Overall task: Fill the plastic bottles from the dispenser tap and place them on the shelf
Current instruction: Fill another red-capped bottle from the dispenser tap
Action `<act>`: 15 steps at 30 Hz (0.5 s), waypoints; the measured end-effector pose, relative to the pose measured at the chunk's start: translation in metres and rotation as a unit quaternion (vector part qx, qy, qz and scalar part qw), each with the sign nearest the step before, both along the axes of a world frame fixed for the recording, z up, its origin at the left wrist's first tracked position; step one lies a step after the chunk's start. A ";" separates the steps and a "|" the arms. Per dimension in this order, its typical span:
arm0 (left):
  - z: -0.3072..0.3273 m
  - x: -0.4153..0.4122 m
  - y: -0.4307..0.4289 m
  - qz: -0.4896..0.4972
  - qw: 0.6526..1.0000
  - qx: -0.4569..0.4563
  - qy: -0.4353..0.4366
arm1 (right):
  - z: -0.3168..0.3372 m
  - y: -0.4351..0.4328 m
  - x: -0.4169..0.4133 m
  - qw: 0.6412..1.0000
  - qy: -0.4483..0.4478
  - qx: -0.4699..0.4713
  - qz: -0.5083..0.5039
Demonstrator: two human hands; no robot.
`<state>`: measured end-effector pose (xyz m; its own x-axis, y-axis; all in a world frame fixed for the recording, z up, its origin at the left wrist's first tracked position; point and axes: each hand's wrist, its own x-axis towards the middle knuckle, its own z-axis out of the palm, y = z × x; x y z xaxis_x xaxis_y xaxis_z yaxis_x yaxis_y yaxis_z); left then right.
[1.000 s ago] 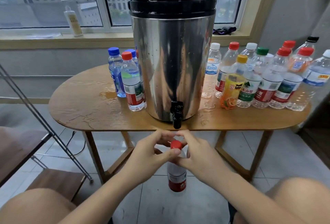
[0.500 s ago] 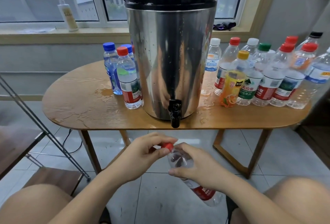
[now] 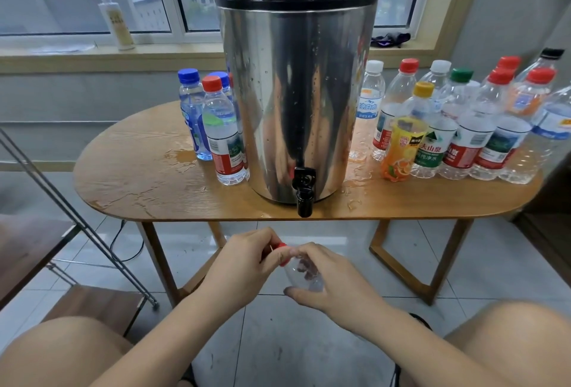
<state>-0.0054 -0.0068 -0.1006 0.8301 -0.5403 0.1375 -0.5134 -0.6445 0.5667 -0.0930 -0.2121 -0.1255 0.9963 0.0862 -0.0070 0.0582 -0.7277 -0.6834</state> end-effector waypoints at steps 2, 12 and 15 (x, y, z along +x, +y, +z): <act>-0.003 0.003 0.001 -0.003 0.999 0.034 0.001 | 0.000 0.000 0.000 1.000 0.006 -0.007 0.016; 0.006 0.005 0.014 -0.106 0.983 -0.126 0.076 | 0.002 -0.004 0.000 0.998 0.020 0.066 0.000; 0.005 0.004 0.009 -0.068 0.989 -0.123 0.043 | -0.001 0.001 0.001 0.998 -0.006 0.069 -0.013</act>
<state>-0.0018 0.0023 -0.0952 0.7659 -0.6072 0.2116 -0.5295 -0.4088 0.7433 -0.0925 -0.2114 -0.1269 0.9981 0.0592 0.0155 0.0494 -0.6285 -0.7762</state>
